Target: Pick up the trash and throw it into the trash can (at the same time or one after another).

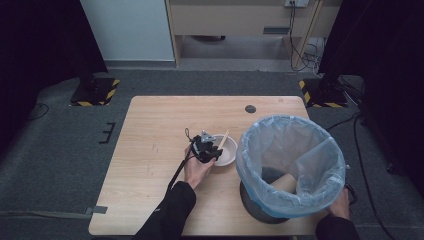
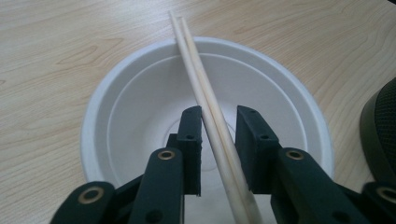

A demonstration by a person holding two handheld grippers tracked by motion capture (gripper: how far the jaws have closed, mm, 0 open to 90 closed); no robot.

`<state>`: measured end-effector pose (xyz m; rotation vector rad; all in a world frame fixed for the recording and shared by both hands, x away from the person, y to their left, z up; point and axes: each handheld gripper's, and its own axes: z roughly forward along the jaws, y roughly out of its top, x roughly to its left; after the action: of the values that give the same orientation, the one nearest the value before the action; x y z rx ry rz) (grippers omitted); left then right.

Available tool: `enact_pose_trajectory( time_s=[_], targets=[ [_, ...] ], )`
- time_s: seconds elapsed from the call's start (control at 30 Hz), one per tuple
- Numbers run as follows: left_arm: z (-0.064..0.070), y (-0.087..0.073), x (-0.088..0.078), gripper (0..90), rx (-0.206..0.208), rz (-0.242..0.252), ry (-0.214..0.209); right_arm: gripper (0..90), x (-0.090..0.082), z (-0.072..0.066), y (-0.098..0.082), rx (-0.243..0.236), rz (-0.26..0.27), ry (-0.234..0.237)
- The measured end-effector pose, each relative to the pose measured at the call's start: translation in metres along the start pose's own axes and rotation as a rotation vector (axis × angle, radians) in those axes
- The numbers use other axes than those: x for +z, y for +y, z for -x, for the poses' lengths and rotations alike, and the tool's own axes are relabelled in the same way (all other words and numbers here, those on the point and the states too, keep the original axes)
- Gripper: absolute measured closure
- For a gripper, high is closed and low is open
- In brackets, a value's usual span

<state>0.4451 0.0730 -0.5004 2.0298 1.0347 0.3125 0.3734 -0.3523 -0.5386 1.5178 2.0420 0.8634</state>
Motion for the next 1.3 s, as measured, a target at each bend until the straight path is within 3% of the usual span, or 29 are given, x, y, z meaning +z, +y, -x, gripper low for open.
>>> enact_pose_trajectory(
  time_s=[0.13,0.53,0.83,1.03,1.3],
  targets=[
    [-0.001,-0.001,0.001,78.5,-0.001,-0.012,-0.013,3.3,0.0,0.0,0.0,0.0,0.0,0.0],
    [-0.002,-0.002,0.003,79.3,0.012,-0.033,-0.024,3.2,0.0,0.0,0.0,-0.002,0.001,0.0],
    [-0.005,0.0,-0.005,79.6,0.021,-0.034,-0.032,3.2,0.0,0.0,0.0,-0.002,0.001,0.0],
    [-0.008,0.004,-0.019,79.6,0.024,0.0,-0.037,3.2,0.0,0.0,0.0,-0.001,0.0,0.001],
    [-0.014,0.012,-0.053,79.6,0.029,0.076,-0.047,3.2,0.0,0.0,0.0,-0.002,0.001,0.0]
  ],
)
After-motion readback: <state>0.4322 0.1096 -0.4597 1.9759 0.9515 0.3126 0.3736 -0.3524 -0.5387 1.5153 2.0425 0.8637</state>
